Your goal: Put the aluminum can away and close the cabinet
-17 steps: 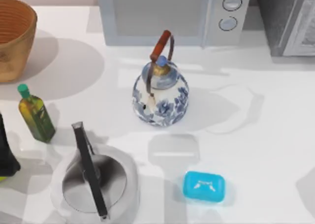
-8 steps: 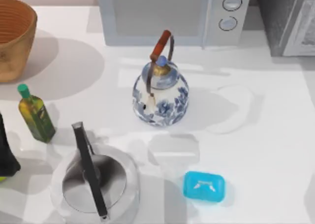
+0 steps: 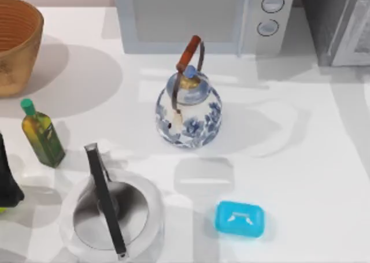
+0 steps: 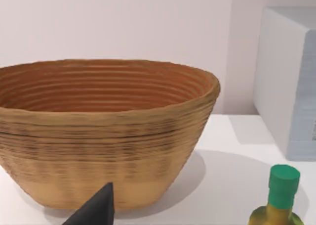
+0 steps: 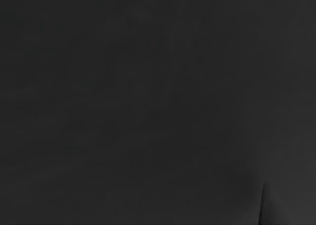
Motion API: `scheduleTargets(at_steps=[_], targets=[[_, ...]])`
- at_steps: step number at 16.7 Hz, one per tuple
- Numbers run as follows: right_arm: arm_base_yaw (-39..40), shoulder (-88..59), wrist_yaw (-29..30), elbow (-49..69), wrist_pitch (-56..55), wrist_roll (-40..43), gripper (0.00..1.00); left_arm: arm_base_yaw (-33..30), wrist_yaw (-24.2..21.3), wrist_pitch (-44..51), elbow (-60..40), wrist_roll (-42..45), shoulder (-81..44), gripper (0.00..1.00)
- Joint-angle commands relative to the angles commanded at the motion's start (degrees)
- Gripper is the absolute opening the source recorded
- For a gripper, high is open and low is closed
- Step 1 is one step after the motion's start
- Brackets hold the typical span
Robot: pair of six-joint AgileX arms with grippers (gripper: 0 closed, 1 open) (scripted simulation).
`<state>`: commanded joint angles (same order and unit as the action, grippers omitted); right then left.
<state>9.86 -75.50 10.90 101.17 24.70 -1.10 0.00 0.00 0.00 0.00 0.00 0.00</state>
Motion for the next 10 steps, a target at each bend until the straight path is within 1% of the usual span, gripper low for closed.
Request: scheduleTargets(at_steps=[3,5,7,10], targets=[[10.4,0.8,10.0,-1.2,0.4,0.2,1.00,0.0,0.0,0.0,0.0,0.0,0.0,1.00],[14.3,1.2,13.9,-1.8,0.6,0.4,1.00,0.0,0.0,0.0,0.0,0.0,0.0,1.00],[15.7,1.3,15.3,-2.1,0.7,0.5,1.00,0.0,0.0,0.0,0.0,0.0,0.0,1.00],[15.7,1.3,15.3,-2.1,0.7,0.5,1.00,0.0,0.0,0.0,0.0,0.0,0.0,1.00]])
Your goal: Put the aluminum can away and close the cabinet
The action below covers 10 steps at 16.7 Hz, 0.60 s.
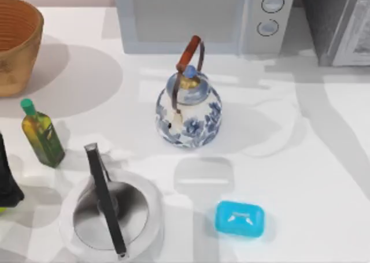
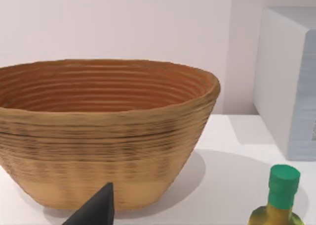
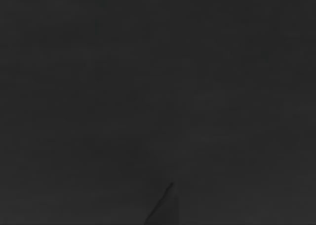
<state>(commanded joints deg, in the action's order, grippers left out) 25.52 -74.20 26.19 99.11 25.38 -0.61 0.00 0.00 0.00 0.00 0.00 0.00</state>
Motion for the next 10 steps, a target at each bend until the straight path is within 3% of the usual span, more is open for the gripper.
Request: scheduleTargets(at_steps=[10], targets=[[-5.4,-6.5,-3.1,5.8,-1.8,0.6,1.00,0.0,0.0,0.0,0.0,0.0,0.0,1.00]])
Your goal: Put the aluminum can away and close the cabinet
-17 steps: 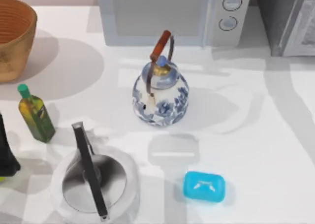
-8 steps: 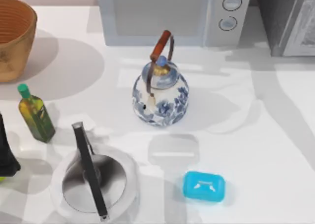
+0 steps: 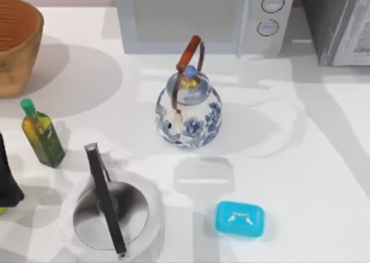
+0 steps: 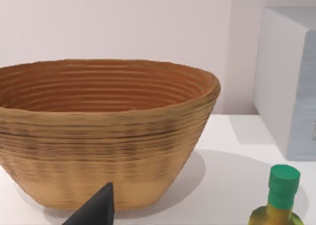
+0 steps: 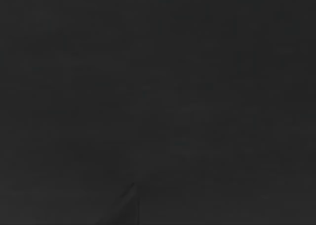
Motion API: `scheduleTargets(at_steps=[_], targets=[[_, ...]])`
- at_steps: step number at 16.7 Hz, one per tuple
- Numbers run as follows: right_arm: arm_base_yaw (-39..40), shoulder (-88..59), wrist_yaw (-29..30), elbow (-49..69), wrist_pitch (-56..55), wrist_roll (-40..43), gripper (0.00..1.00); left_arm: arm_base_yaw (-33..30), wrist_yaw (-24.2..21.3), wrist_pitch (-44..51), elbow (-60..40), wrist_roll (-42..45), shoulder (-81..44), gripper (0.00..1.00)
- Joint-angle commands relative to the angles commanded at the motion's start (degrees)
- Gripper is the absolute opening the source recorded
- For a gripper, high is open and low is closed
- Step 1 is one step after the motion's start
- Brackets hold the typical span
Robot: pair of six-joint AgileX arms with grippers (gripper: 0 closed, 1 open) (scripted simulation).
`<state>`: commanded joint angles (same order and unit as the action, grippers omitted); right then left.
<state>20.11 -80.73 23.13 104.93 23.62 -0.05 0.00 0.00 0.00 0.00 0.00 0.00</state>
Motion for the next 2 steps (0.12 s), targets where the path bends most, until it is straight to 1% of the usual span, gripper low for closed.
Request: scheduleTargets(at_steps=[2], targets=[[-0.7,-0.8,-0.7,0.7,-0.5,0.0,1.00,0.0,0.0,0.0,0.0,0.0,0.0,1.00]])
